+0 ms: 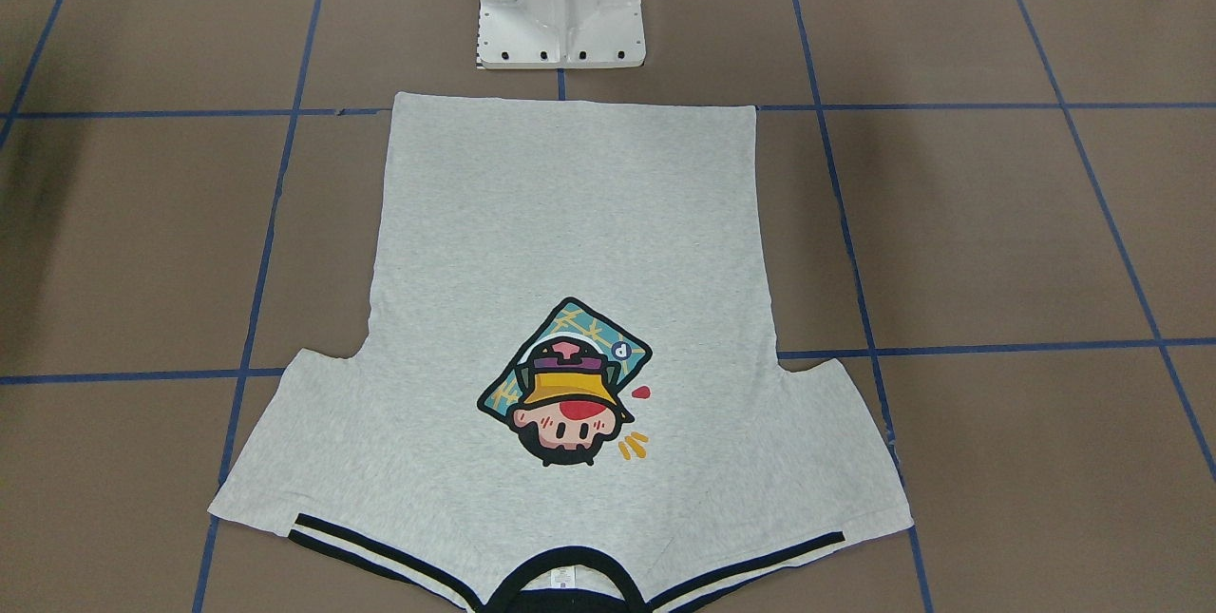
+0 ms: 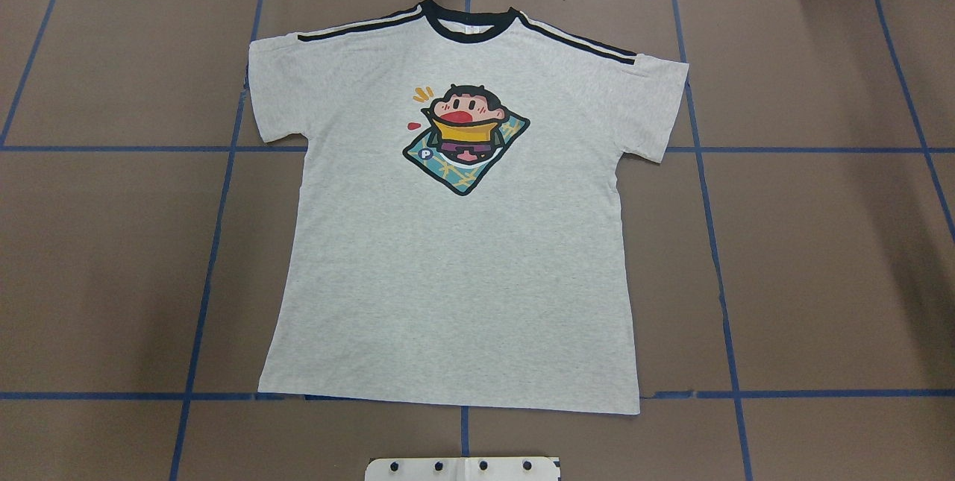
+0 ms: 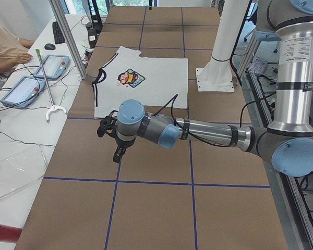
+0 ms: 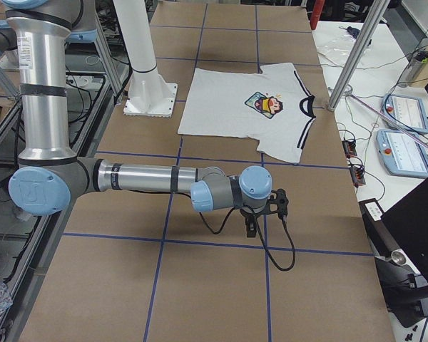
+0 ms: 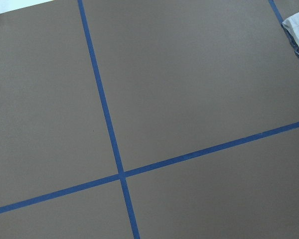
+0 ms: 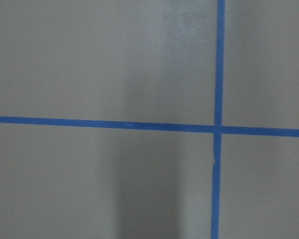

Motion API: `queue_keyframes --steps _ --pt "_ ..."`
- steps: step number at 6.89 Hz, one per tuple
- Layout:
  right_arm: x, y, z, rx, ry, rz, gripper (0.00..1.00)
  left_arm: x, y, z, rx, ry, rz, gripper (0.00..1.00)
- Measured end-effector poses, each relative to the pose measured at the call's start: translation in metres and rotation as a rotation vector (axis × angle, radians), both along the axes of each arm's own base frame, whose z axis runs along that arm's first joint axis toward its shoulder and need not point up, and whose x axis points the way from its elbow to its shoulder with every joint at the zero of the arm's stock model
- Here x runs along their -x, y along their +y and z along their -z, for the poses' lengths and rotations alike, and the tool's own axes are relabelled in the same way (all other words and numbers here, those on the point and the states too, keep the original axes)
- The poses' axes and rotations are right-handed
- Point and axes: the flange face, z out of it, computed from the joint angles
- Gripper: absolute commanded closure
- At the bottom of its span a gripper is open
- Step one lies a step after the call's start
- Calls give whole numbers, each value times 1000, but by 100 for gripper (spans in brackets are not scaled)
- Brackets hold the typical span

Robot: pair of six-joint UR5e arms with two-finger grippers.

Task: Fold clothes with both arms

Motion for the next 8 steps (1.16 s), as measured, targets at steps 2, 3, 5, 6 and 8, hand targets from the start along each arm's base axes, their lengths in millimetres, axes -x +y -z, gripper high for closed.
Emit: queue_keyframes --steps 2,3,5,6,8 --pt "56 -43 45 -33 -13 50 2 0 -2 3 -6 1 -1 0" --pt "83 -69 68 -45 -22 68 5 0 -3 4 -12 1 -1 0" --pt "139 -129 125 -18 -39 47 2 0 -3 5 -23 2 -1 0" --pt "159 -153 147 -32 -36 5 1 0 -4 6 -26 2 -1 0" --pt "221 -168 162 -94 -49 -246 1 -1 -5 10 -44 4 2 0"
